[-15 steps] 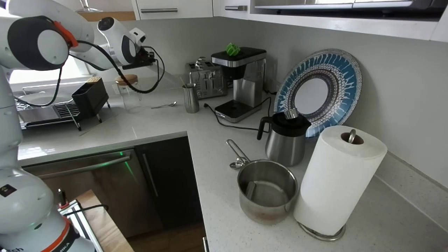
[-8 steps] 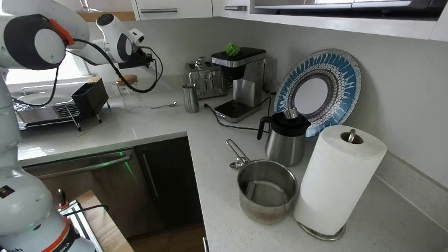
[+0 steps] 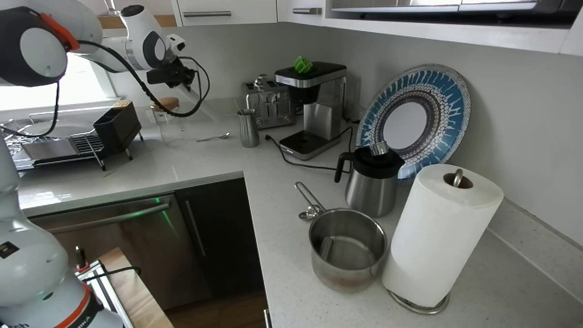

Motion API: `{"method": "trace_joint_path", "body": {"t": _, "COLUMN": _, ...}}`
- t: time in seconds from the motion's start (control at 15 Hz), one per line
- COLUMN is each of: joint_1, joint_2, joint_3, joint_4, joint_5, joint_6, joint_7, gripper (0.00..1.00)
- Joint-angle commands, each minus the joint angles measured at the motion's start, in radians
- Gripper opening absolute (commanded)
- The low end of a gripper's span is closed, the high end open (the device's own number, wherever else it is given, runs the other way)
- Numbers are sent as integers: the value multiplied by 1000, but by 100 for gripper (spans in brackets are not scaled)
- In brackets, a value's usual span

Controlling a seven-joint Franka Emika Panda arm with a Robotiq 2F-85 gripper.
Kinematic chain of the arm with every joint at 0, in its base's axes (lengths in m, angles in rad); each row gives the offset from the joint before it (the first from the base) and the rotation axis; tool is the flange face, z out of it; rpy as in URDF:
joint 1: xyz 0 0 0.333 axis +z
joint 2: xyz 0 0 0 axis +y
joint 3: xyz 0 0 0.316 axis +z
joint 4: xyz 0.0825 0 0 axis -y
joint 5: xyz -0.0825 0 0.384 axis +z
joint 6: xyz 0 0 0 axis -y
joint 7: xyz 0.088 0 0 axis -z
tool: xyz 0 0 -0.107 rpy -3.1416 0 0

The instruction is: Put the white paper on the left in the silver cup

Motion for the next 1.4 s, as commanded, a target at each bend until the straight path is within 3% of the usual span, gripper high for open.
{"method": "trace_joint_path", "body": {"t": 0.0, "joint_1": 24, "joint_2": 4, "joint_3": -23, "joint_4": 5, "joint_5": 5, "joint_6": -2, "joint_7": -2, "gripper": 1}}
{"method": "trace_joint_path", "body": {"t": 0.27, "joint_1": -24, "joint_2": -61, "joint_3": 25, "joint_4": -8, "joint_5": 303, "joint_6": -115, "joint_7": -147, "gripper": 1}}
{"method": "trace_joint_path", "body": {"t": 0.4, "joint_1": -29, "joint_2": -116, "joint_3": 9, "joint_4": -21, "joint_5": 399, "joint_6": -158, "joint_7": -172, "gripper": 1}}
{"method": "trace_joint_path", "body": {"t": 0.47, "joint_1": -29, "joint_2": -147, "joint_3": -7, "joint_4": -28, "joint_5": 412, "joint_6": -179, "joint_7": -156, "gripper": 1}}
{"method": "trace_joint_path", "body": {"t": 0.73, "joint_1": -39, "joint_2": -254, "joint_3": -81, "joint_4": -71, "joint_5": 256, "joint_6": -285, "joint_7": 56, "gripper": 1}}
{"method": "trace_joint_path", "body": {"t": 1.0, "joint_1": -29, "joint_2": -225, "joint_3": -93, "joint_4": -13, "joint_5": 288, "joint_6": -293, "joint_7": 13, "gripper": 4}}
{"method": "trace_joint_path", "body": {"t": 1.33, "joint_1": -18, "joint_2": -235, "joint_3": -101, "joint_4": -32, "joint_5": 487, "joint_6": -342, "joint_7": -76, "gripper": 1}}
